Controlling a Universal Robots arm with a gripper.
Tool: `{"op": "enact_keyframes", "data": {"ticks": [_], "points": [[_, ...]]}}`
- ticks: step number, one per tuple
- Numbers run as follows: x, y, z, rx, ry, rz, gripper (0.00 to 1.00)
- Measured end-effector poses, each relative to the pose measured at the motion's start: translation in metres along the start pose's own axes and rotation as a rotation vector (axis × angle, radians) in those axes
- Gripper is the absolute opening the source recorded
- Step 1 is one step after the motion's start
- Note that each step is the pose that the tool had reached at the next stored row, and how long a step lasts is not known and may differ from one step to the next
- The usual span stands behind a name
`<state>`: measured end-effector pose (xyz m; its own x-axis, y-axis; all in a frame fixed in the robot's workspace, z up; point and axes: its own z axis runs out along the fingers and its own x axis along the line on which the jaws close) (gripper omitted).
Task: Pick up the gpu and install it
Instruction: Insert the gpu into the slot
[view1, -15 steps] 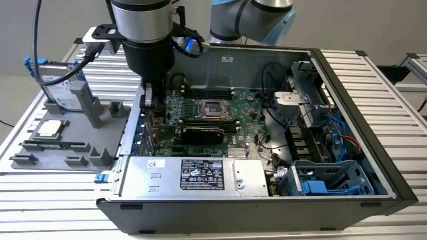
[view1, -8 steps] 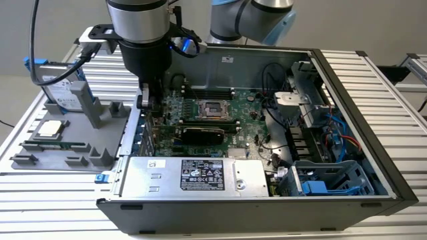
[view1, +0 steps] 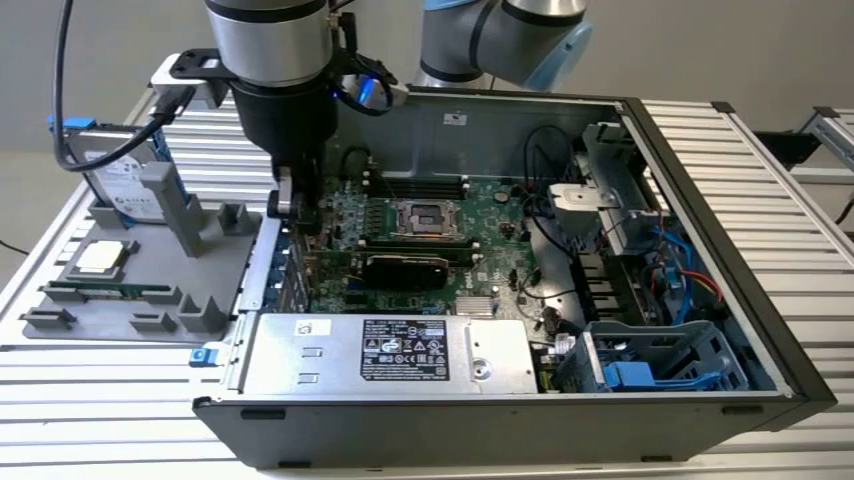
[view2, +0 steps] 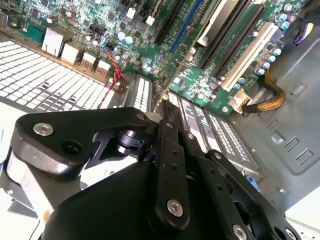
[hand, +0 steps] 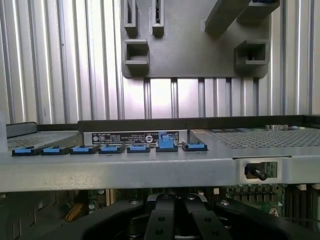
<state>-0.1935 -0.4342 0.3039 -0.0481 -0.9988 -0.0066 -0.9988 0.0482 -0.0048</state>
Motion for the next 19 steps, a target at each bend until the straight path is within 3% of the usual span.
{"op": "enact_keyframes", "data": {"ticks": [8, 19], "points": [[0.0001, 0.0017, 0.0023, 0.0001, -0.0001, 0.000, 0.00], [0.0001, 0.0015, 0.0005, -0.0002, 0.0001, 0.000, 0.00]]}}
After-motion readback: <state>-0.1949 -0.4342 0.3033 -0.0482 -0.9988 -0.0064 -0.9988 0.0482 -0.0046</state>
